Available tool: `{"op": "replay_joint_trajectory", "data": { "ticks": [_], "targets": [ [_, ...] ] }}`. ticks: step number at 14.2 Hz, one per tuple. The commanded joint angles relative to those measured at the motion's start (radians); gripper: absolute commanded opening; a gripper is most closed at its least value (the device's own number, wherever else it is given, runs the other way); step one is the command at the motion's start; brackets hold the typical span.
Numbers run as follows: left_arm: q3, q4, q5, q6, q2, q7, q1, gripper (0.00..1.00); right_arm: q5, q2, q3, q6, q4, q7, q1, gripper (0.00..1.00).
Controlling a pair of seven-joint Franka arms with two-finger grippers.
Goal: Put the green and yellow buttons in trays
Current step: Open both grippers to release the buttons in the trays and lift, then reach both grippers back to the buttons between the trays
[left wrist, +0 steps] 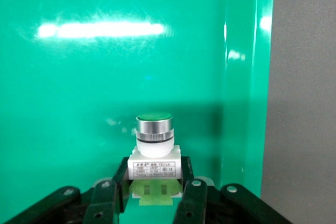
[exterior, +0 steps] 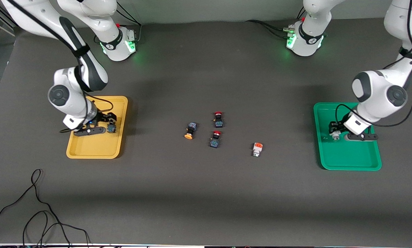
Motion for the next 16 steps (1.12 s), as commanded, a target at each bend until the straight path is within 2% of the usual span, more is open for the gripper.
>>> {"op": "replay_joint_trajectory", "data": {
  "ticks": [1, 2, 3, 5, 7, 10, 13, 16],
  "targets": [
    [0.000, 0.229, 0.015, -0.374, -0.043, -0.005, -0.016, 1.00, 0.093, -0.084, -0.004, -0.294, 0.176, -0.008, 0.073, 1.00],
    [0.000, 0.316, 0.017, -0.500, -0.043, -0.007, -0.022, 1.00, 0.129, -0.081, -0.004, -0.379, 0.256, 0.020, 0.097, 1.00],
    [-0.001, 0.369, 0.015, -0.567, -0.041, -0.008, -0.031, 1.00, 0.141, -0.073, -0.003, -0.450, 0.360, 0.069, 0.117, 1.00],
    [-0.001, 0.432, 0.014, -0.636, -0.052, -0.011, -0.034, 1.00, 0.170, -0.019, 0.017, -0.576, 0.535, 0.139, 0.123, 1.00],
    [-0.003, 0.503, 0.011, -0.693, -0.056, -0.046, -0.065, 1.00, 0.216, 0.044, 0.080, -0.610, 0.657, 0.246, 0.123, 1.00],
    [-0.003, 0.526, 0.014, -0.660, -0.041, -0.270, -0.213, 1.00, 0.203, 0.181, 0.156, -0.599, 0.786, 0.479, 0.169, 1.00],
    [-0.001, 0.528, 0.017, -0.543, 0.029, -0.535, -0.413, 1.00, 0.152, 0.264, 0.163, -0.502, 0.826, 0.669, 0.270, 1.00],
    [-0.001, 0.528, 0.058, -0.511, 0.078, -0.542, -0.516, 1.00, 0.051, 0.356, 0.163, -0.402, 0.828, 0.827, 0.361, 1.00]
  ]
}}
